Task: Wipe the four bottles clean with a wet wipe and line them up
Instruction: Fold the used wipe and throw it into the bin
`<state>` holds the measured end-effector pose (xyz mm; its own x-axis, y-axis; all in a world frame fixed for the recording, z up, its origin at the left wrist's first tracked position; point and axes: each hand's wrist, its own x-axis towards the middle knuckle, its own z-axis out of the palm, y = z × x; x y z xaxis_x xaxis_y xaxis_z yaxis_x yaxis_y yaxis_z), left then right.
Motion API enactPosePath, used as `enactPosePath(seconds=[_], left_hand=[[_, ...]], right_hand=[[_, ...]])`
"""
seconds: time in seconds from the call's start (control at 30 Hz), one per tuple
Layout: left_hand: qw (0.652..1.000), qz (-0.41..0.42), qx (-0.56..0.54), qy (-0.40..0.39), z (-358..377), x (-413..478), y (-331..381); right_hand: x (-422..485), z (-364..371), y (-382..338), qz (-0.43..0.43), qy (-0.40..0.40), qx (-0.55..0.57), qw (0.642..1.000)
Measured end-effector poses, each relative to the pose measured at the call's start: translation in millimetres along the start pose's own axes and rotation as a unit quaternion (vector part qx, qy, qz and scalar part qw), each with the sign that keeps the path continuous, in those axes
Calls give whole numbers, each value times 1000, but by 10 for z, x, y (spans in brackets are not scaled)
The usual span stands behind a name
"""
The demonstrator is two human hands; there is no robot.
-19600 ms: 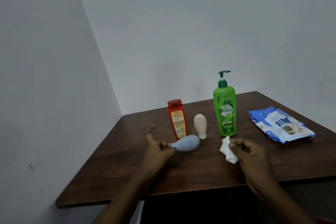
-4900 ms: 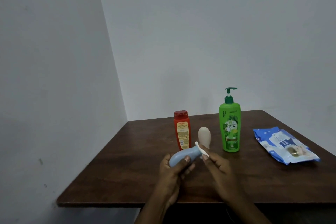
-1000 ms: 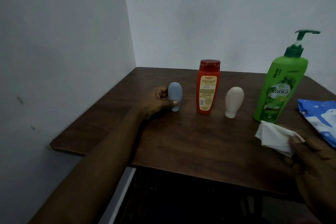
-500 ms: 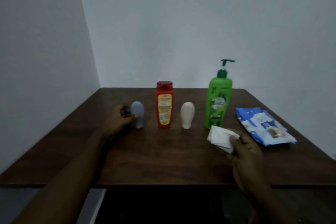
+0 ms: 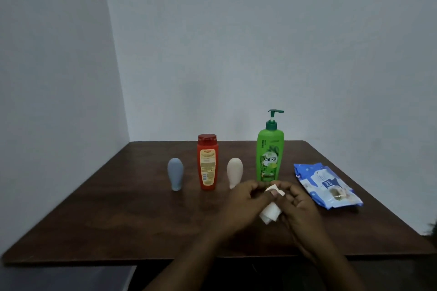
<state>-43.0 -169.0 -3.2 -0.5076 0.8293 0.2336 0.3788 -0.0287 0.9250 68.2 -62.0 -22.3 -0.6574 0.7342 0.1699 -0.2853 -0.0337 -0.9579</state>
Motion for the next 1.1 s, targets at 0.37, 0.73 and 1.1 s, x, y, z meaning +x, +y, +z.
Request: enactPosePath(seconds=[0.37, 0.73, 1.1], left_hand=[[967, -110, -226, 39, 114, 119, 72], [967, -54, -249, 3, 41, 129, 83], [958, -21, -286, 10, 19, 83, 143]], right_hand=[[108, -126, -219, 20, -10, 72, 997], [19, -221, -315, 20, -43, 36, 998], [-9, -182, -414, -17, -41, 80, 996]])
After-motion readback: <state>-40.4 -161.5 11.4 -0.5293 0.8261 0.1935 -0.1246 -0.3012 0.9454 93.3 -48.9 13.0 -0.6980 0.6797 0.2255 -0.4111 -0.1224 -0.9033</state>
